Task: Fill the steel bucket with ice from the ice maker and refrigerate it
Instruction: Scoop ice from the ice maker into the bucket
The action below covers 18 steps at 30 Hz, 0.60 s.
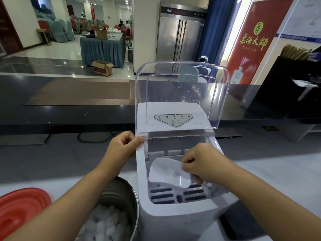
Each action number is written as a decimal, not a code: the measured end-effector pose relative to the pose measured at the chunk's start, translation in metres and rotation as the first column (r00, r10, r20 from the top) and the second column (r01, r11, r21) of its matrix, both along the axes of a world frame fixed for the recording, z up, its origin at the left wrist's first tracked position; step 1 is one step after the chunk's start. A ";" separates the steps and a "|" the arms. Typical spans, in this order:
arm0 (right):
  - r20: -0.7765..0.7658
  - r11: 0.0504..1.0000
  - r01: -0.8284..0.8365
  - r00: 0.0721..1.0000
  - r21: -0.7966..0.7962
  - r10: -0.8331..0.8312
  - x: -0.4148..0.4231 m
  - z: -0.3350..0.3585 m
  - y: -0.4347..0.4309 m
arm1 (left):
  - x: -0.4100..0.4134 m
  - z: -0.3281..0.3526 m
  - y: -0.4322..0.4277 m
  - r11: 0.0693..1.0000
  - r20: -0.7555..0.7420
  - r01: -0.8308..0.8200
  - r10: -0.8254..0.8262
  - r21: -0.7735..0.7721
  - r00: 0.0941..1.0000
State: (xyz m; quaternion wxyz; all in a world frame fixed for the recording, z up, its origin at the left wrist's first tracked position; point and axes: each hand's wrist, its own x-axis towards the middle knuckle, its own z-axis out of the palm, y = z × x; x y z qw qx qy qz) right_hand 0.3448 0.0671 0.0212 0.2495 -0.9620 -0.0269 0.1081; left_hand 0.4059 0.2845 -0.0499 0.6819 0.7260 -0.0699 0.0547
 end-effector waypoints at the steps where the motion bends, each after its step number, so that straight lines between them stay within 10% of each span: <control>1: 0.011 0.999 0.024 1.000 0.026 -0.024 -0.001 0.003 -0.002 | -0.001 0.001 0.001 1.000 -0.008 0.010 -0.010 -0.003 1.000; 18: 0.145 0.943 0.290 0.938 0.165 -0.314 -0.037 0.047 0.066 | -0.010 0.023 0.064 0.987 -0.019 0.152 -0.152 0.058 0.988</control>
